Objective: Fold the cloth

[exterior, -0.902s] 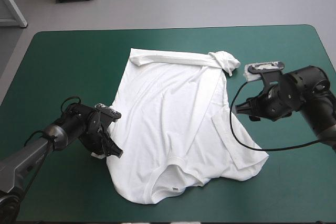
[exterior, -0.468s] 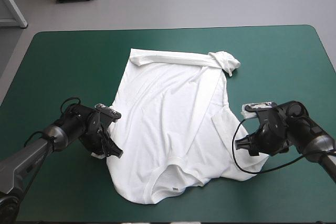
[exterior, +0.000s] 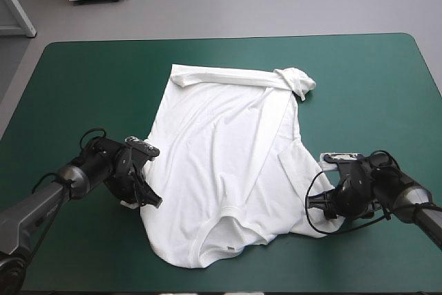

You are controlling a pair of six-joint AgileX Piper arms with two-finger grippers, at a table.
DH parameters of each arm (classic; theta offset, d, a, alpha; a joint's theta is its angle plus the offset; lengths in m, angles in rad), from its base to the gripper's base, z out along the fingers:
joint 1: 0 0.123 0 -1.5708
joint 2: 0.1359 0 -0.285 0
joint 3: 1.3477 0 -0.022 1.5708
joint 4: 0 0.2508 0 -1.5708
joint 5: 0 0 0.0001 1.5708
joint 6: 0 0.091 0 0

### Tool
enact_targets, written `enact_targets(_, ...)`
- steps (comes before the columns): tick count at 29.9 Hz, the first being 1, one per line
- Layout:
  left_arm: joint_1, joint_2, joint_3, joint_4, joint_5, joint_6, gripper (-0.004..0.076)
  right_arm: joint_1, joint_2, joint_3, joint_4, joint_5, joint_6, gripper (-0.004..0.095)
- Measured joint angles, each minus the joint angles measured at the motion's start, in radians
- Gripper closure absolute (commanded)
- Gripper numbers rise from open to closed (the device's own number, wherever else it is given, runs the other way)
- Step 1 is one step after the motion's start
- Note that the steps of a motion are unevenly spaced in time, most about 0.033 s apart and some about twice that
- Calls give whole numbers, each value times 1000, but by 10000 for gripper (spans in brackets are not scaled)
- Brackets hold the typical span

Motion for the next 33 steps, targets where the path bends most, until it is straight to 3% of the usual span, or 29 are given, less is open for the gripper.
enact_targets(3,0,0,0,-2,0,1,733,0,31,-19,28,22,-12,864)
enact_targets(4,0,0,0,-3,-1,1,733,-1,37,-24,33,22,-12,921)
enact_targets(11,0,11,-37,-50,10,1,733,-6,46,-44,58,32,-30,927)
enact_targets(16,-24,22,-168,-250,41,9,733,0,19,-123,105,66,-30,927)
enact_targets(22,-29,-66,-414,-256,139,15,733,2,-95,-438,74,154,-38,927)
enact_targets(33,-29,-91,-942,-193,278,35,733,2,-102,-1005,-11,265,-118,927)
